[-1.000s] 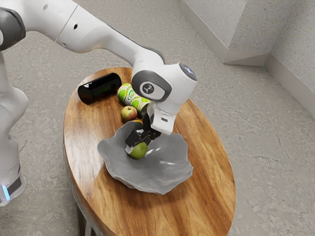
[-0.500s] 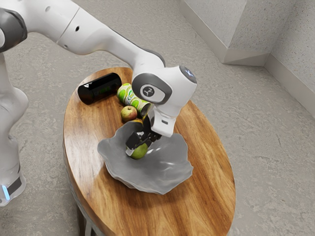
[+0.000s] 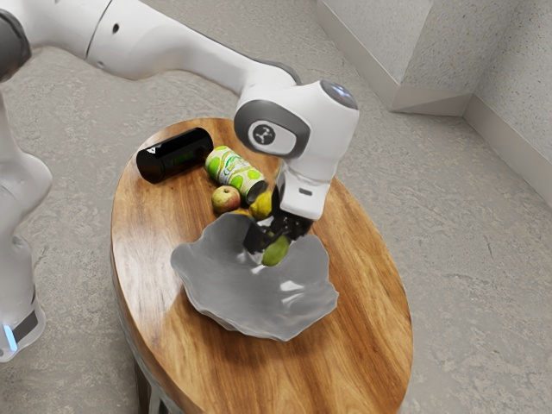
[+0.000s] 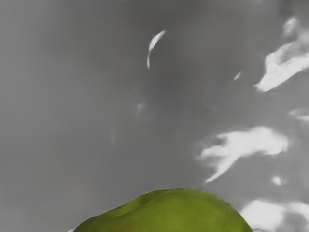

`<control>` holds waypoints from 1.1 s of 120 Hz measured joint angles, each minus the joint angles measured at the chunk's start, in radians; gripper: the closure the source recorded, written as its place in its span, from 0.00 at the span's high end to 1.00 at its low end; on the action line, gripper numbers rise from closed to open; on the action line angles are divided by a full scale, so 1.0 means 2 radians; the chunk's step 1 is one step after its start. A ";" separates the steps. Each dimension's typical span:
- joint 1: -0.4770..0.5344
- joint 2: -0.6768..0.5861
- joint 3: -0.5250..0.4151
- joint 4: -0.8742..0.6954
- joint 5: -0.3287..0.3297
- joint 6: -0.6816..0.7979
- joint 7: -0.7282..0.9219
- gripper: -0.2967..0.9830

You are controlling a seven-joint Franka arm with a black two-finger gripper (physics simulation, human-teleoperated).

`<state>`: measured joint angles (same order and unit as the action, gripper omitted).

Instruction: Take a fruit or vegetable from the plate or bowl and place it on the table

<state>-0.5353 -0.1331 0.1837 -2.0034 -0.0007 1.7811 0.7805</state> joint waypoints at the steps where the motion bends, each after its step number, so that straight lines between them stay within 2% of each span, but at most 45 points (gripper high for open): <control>1: -0.004 0.000 0.000 0.002 0.000 0.000 0.000 0.49; 10: -0.036 0.006 -0.002 0.034 0.003 0.000 0.000 0.48; 18: -0.049 0.040 -0.011 0.091 0.011 0.000 0.000 0.49; 36: -0.046 0.156 -0.057 0.203 0.017 0.000 0.000 0.48; 46: -0.004 0.204 -0.114 0.253 0.019 0.000 0.000 0.47; 55: 0.020 0.231 -0.142 0.270 0.019 0.000 0.000 0.48; 80: 0.027 0.262 -0.158 0.276 0.018 0.002 0.000 0.47; 88: 0.027 0.264 -0.158 0.276 0.017 0.003 0.000 0.48; 93: 0.027 0.265 -0.158 0.276 0.016 0.003 -0.001 0.57; 100: 0.027 0.265 -0.156 0.276 0.013 0.002 -0.002 0.63; 117: 0.026 0.258 -0.149 0.280 0.010 0.001 -0.004 0.72; 121: 0.024 0.237 -0.129 0.283 0.012 0.001 -0.004 0.73; 126: 0.024 0.197 -0.072 0.280 0.013 0.000 -0.007 0.74; 132: 0.037 0.125 -0.028 0.254 0.034 -0.023 -0.031 0.75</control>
<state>-0.4611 0.1167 0.1269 -1.4949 0.0682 1.7351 0.7191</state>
